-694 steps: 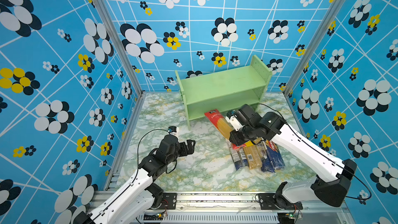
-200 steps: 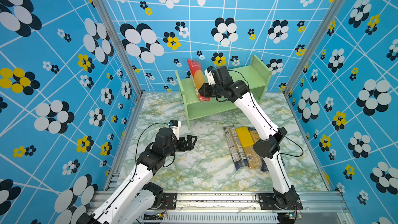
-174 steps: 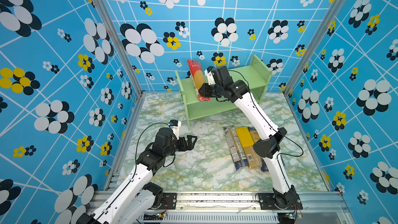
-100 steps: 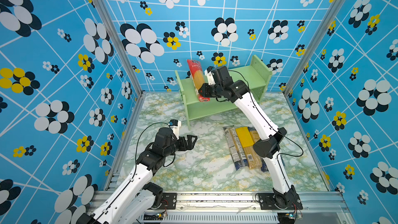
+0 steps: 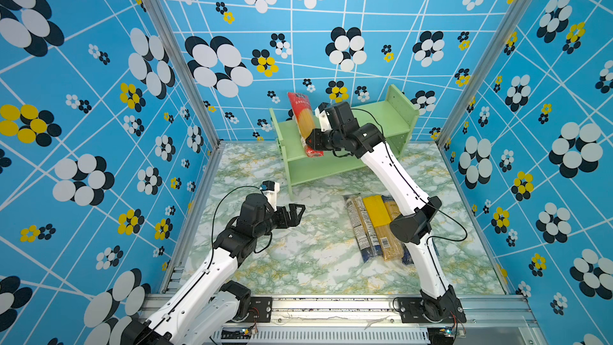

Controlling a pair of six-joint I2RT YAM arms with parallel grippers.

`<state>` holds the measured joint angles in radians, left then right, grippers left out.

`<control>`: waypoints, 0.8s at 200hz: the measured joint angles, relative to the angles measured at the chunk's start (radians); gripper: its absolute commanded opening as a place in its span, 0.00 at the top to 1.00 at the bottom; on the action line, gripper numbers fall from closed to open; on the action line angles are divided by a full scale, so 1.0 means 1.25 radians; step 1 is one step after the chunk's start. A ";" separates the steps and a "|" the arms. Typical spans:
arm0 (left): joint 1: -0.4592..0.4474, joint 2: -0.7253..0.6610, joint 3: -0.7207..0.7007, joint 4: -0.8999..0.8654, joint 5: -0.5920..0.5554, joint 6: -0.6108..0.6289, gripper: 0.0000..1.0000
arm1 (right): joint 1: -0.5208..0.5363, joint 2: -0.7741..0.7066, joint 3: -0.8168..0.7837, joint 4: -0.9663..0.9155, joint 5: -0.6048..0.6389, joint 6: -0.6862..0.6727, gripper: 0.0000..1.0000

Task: Arrange pasta packages on shelves
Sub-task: Place the pasta bag on the shelf.

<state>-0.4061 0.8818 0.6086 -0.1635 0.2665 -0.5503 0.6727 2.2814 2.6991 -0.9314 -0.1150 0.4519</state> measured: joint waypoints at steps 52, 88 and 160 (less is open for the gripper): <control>0.000 0.016 0.000 0.002 0.000 0.001 0.01 | 0.000 0.001 0.000 0.000 0.000 -0.002 0.93; 0.000 0.017 0.000 0.002 0.000 0.001 0.01 | 0.000 0.001 0.000 0.000 0.000 -0.002 0.90; 0.001 0.016 0.000 0.002 0.000 0.001 0.01 | 0.000 0.002 0.000 0.000 -0.006 -0.002 0.78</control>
<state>-0.4049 0.9024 0.6086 -0.1612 0.2661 -0.5495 0.6727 2.2837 2.6991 -0.9310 -0.1230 0.4488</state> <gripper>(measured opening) 0.990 0.270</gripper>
